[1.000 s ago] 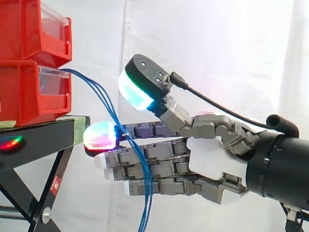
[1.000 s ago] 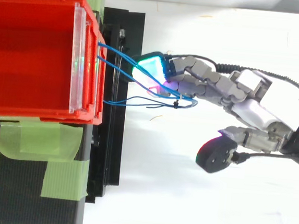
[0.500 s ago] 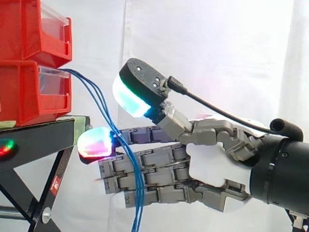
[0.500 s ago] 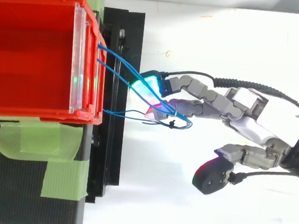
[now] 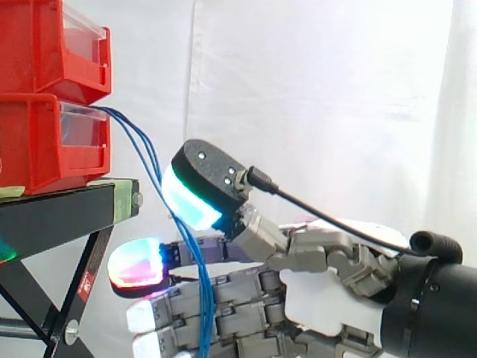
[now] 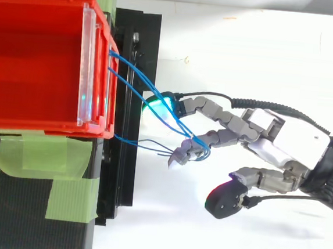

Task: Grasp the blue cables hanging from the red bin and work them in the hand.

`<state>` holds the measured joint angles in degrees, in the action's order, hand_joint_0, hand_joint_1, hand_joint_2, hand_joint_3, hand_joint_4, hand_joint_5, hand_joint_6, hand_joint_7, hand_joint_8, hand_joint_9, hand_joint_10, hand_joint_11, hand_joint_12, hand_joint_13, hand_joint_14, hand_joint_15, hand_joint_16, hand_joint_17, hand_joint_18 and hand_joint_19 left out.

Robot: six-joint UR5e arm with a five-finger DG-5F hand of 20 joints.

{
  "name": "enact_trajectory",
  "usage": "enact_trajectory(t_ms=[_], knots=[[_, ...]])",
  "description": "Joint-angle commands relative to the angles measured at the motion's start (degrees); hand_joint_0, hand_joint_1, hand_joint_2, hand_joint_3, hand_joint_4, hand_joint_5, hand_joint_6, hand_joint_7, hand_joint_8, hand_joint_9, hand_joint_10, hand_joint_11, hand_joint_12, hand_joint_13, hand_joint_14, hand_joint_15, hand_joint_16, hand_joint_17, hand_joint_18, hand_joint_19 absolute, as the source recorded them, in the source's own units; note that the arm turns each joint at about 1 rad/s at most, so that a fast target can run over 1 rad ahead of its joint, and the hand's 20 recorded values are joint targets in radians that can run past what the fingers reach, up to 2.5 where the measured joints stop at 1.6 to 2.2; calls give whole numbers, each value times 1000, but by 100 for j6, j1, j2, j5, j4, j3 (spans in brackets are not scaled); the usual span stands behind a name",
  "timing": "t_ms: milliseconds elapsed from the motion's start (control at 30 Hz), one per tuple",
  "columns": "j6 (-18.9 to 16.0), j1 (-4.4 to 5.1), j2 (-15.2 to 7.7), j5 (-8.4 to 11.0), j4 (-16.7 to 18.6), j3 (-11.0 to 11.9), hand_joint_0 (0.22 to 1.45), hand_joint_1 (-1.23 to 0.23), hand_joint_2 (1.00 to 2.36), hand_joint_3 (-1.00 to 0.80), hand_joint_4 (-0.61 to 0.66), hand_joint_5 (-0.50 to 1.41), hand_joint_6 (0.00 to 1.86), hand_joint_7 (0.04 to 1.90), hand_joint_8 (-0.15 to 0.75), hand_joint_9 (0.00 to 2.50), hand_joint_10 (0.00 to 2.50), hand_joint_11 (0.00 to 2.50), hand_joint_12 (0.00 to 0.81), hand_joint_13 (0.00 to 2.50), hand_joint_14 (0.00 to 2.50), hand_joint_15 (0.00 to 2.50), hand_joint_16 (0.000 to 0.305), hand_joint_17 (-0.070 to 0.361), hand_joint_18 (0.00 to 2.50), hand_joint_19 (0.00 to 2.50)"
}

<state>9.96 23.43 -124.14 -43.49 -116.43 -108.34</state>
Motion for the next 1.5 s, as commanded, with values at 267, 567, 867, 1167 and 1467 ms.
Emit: enact_trajectory(t_ms=[267,567,867,1167,1467], knots=[[-469,48,-225,-195,-187,208,697,-549,1001,-990,227,-71,10,812,398,810,20,842,472,799,25,797,75,168,689,777],[-759,-5,232,-283,-1356,208,703,-547,1000,-996,243,-51,9,820,397,848,21,909,474,834,26,833,75,168,710,832],[-1111,-49,241,-353,-1435,208,715,-542,1000,-988,259,-30,11,847,401,913,22,1018,476,891,26,879,74,166,749,859],[-1471,-58,426,-318,-1751,208,724,-549,1000,-984,274,6,11,914,382,1021,20,1279,480,1008,26,1050,74,165,798,916],[-1787,-119,584,-283,-2261,208,736,-563,1001,-971,283,44,12,958,336,1113,243,1818,433,1284,7,1608,69,154,1044,1207]])
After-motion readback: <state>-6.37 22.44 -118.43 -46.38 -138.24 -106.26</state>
